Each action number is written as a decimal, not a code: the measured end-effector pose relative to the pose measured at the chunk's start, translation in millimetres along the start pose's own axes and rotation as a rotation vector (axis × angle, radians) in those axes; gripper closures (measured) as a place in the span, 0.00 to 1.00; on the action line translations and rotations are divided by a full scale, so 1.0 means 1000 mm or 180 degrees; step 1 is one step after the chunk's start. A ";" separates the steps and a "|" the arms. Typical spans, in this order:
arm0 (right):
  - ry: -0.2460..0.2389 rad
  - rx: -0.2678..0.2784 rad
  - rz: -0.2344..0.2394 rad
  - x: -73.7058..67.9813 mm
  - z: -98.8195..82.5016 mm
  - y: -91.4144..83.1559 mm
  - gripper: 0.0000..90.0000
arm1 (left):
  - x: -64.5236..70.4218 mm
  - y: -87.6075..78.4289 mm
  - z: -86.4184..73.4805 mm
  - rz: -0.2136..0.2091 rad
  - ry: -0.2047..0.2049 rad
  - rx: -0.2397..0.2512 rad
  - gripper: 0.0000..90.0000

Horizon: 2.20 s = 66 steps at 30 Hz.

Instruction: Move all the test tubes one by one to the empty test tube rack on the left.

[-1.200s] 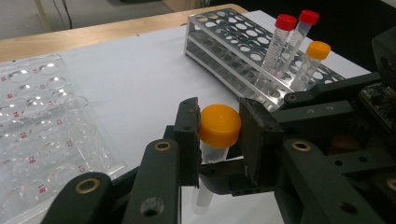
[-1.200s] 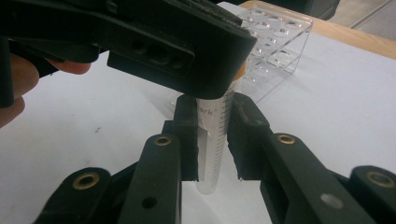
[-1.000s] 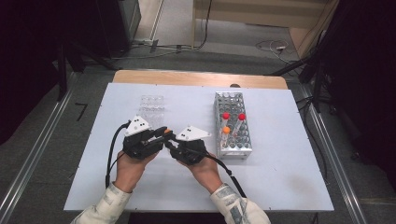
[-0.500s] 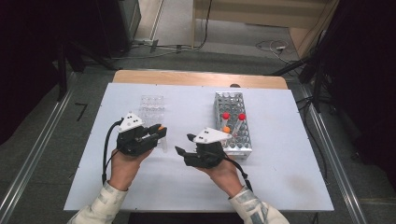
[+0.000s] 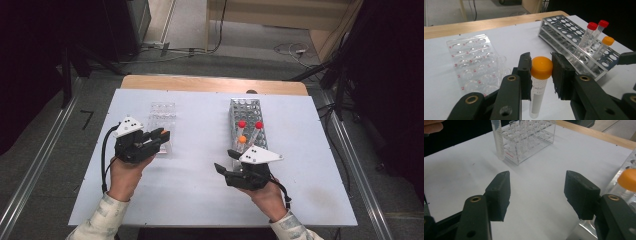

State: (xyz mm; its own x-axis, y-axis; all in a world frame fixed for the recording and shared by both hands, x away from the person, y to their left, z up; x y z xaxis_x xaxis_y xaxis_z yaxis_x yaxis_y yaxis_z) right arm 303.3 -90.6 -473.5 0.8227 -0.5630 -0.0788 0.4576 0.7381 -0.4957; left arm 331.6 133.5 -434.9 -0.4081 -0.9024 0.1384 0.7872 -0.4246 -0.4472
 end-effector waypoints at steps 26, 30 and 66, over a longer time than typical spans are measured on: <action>0.0096 -0.0032 -0.0109 0.013 -0.023 -0.022 0.40 | -0.047 0.002 0.051 0.0444 -0.0050 0.0219 0.79; 0.0126 -0.0024 -0.0115 0.015 -0.023 -0.022 0.40 | -0.051 0.012 0.051 0.0533 -0.0041 0.0208 0.79; 0.0205 -0.0040 -0.0237 0.028 -0.029 -0.024 0.39 | -0.048 0.036 -0.002 0.0756 -0.0055 0.0045 0.39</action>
State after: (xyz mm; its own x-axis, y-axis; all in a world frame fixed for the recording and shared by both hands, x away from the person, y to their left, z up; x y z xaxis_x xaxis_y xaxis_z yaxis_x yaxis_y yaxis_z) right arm 305.4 -135.3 -488.9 0.7630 -0.6391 -0.0967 0.5120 0.6889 -0.5131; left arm 378.5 161.2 -459.7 -0.2027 -0.9782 0.0459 0.8667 -0.2010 -0.4566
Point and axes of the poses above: each handheld gripper's, and its own axes: y roughly forward along the jaws, z roughly out of its top, x roughly to its right, the point moved 9 cm from there along y, roughly forward along the jaws, and after that the axes turned 5 degrees about z, right-handed, at the moved point
